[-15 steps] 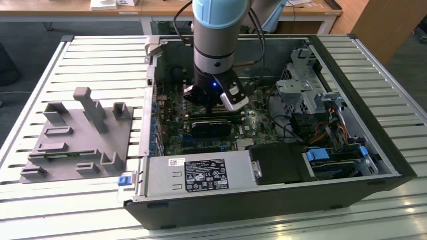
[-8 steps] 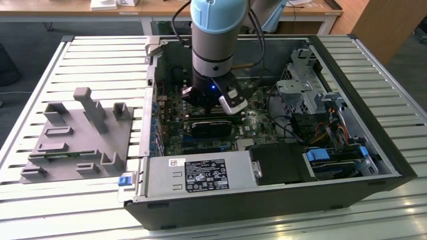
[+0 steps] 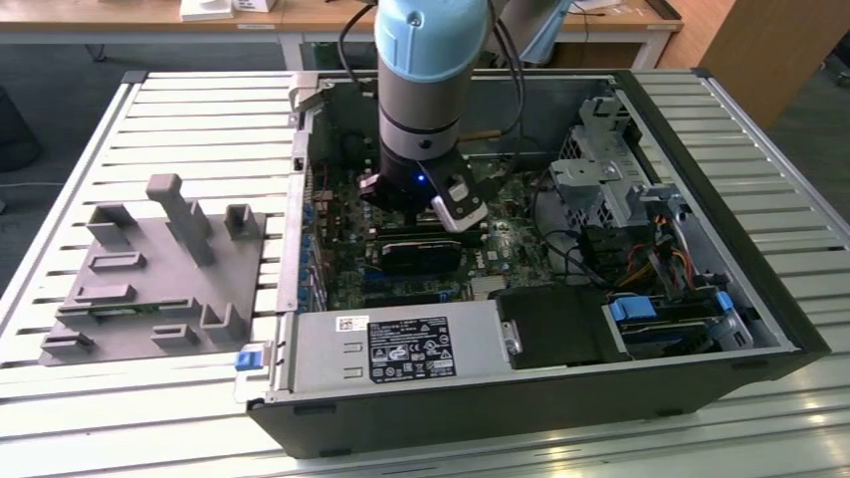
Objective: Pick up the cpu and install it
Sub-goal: 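Install the second cpu locking lever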
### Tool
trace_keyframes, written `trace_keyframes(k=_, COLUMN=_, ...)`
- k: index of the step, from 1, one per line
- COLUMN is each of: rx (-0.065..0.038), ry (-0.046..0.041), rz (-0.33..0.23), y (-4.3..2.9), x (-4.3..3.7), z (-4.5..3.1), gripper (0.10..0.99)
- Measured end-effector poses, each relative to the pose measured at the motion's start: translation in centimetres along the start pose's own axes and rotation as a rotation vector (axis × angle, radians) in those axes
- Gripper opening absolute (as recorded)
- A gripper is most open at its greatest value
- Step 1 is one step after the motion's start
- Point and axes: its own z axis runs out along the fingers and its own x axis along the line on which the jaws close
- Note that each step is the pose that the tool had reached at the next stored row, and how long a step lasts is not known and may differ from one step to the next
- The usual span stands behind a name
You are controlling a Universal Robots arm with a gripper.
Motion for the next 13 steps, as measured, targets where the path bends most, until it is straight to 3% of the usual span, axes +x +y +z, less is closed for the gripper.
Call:
trace_keyframes(k=7, rx=-0.022, ry=-0.0004, rz=0.0, y=-0.19, x=0.06, z=0.6, gripper=0.106)
trace_keyframes(k=13, rx=-0.049, ry=-0.0017, rz=-0.001, y=-0.26, x=0.48, z=0.85, gripper=0.106)
